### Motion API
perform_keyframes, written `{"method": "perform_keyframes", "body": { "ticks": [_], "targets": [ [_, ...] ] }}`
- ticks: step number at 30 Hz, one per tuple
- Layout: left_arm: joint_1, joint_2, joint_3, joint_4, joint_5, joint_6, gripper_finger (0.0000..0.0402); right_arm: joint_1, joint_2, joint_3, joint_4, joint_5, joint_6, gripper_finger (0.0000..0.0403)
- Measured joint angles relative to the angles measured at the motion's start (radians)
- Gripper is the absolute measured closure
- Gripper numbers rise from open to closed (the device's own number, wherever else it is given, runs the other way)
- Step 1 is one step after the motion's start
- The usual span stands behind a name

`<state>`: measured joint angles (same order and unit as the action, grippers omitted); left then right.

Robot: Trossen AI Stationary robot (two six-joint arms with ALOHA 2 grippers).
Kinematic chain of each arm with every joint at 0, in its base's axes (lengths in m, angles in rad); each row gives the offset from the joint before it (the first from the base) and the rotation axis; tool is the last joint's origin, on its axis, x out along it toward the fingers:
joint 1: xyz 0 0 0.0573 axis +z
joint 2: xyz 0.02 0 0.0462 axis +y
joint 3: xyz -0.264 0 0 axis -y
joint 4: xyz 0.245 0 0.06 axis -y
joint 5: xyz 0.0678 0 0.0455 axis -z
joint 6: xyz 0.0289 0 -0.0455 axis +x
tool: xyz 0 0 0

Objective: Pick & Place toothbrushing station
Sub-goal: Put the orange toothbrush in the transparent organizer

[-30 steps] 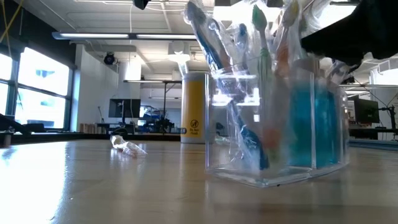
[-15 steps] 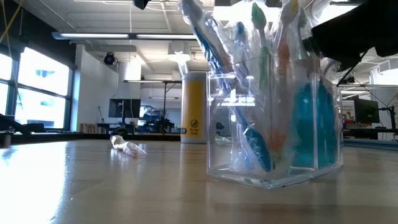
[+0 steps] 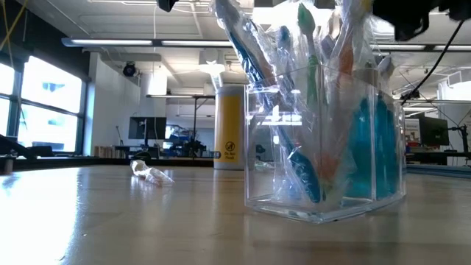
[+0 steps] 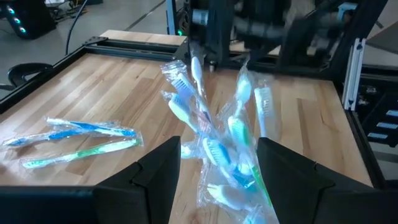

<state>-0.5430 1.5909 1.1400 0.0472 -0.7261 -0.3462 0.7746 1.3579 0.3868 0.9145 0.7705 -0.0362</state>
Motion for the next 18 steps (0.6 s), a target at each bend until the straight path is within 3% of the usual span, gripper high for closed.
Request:
{"method": "perform_keyframes", "body": {
  "ticks": [3,5,11,15,18],
  "targets": [
    [0.000,0.000,0.009,-0.079,0.001,-0.015,0.0197,0.032,-0.067,0.001,0.000,0.052,-0.068,0.0144],
    [0.000,0.000,0.040,-0.199,-0.019,-0.103,0.0197,0.063,-0.117,0.001,-0.004,0.086,-0.106,0.0144],
    [0.045,-0.001,0.118,-0.607,-0.059,-0.683,0.0197,0.166,-0.229,0.001,-0.013,0.210,-0.189,0.0144],
    [0.112,-0.001,0.120,-0.872,0.059,-1.057,0.0197,0.227,-0.258,0.001,-0.013,0.273,-0.220,0.0143],
    [0.170,0.008,0.102,-0.972,0.153,-1.227,0.0197,0.252,-0.257,0.001,-0.029,0.297,-0.224,0.0143]
  ]
}}
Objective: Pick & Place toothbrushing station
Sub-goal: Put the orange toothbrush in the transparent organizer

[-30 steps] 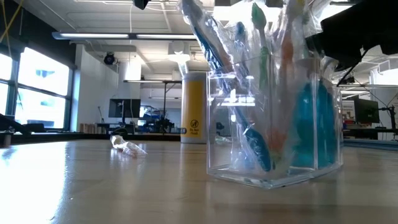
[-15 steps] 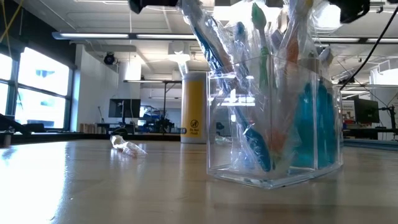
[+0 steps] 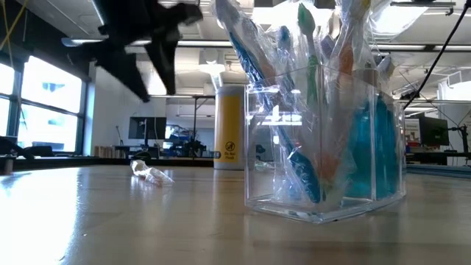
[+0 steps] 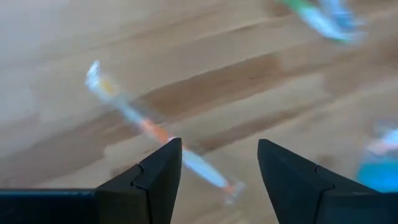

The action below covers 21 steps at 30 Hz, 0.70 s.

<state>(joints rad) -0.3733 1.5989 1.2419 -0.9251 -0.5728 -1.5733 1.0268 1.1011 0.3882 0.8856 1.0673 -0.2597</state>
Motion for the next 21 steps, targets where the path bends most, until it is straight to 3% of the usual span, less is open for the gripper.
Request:
{"method": "perform_keyframes", "body": {
  "ticks": [5,14,21],
  "targets": [
    [0.084,0.002,-0.025,-0.006,0.111,-0.096,0.0197,0.029,0.000,0.000,-0.038,0.008,0.026,0.0143],
    [0.207,0.096,-0.029,-0.041,0.324,-0.135,0.0197,0.078,0.000,0.000,-0.129,0.007,0.131,0.0143],
    [0.266,0.158,-0.028,-0.052,0.381,-0.114,0.0197,0.118,0.000,0.000,-0.150,0.006,0.158,0.0143]
  ]
}}
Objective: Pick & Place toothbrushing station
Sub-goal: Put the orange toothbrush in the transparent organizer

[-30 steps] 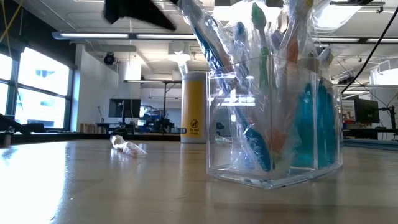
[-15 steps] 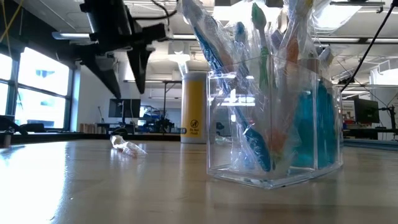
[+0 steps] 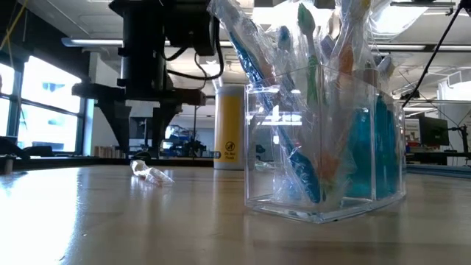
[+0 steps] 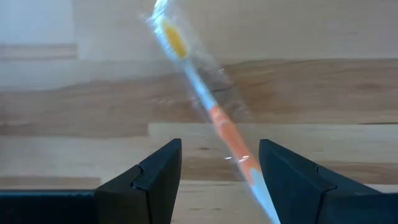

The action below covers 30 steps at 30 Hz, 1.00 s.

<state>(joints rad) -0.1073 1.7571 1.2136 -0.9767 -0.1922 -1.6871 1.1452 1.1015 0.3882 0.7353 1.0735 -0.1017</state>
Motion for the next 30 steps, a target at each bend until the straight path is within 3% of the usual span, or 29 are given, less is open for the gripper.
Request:
{"method": "perform_keyframes", "body": {
  "ticks": [6,12,20,24,30],
  "targets": [
    [0.037,0.028,0.001,0.023,0.017,0.014,0.0197,0.020,0.000,0.000,-0.008,0.000,0.001,0.0143],
    [0.068,0.097,0.002,0.053,0.103,0.093,0.0197,0.028,0.000,0.000,-0.028,-0.003,0.006,0.0143],
    [0.089,0.185,0.005,0.063,0.113,0.186,0.0202,0.029,0.000,0.000,-0.064,-0.003,0.058,0.0143],
    [0.088,0.199,0.005,0.064,0.126,0.229,0.0245,0.029,0.000,0.000,-0.084,-0.003,0.083,0.0143],
    [0.072,0.201,0.005,0.080,0.108,0.306,0.0375,0.029,0.000,0.000,-0.092,-0.003,0.083,0.0146]
  ]
}}
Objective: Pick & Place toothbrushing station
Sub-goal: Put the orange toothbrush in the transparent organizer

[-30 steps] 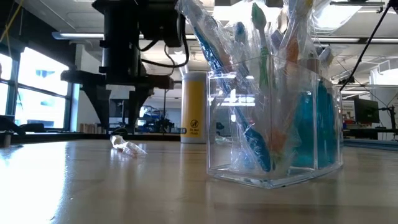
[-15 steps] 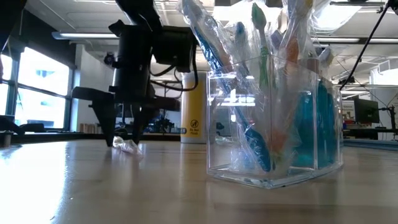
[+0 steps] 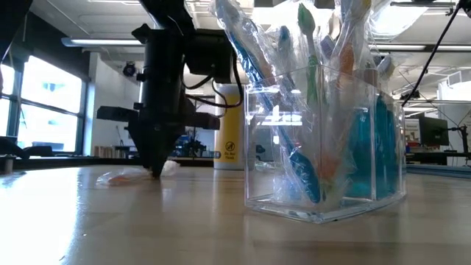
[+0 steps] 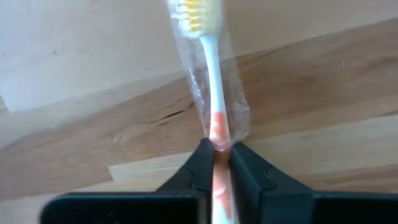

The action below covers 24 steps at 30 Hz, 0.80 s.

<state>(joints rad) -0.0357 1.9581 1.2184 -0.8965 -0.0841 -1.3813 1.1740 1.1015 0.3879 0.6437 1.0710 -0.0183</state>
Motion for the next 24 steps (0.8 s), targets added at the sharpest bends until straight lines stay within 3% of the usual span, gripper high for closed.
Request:
{"method": "perform_keyframes", "body": {
  "ticks": [7,14,20,24],
  "targets": [
    [-0.056,-0.010,-0.004,-0.012,-0.088,0.035,0.0396,0.000,0.000,0.000,-0.014,0.001,0.026,0.0154],
    [-0.134,-0.103,0.002,-0.036,-0.217,0.004,0.0400,0.000,0.000,0.000,-0.013,0.001,0.026,0.0166],
    [-0.255,-0.180,0.128,-0.148,-0.400,-0.049,0.0401,0.000,0.000,0.000,-0.012,0.018,0.026,0.0179],
    [-0.364,-0.181,0.283,-0.284,-0.555,-0.108,0.0401,0.012,0.000,0.000,-0.012,0.035,0.026,0.0183]
  ]
}}
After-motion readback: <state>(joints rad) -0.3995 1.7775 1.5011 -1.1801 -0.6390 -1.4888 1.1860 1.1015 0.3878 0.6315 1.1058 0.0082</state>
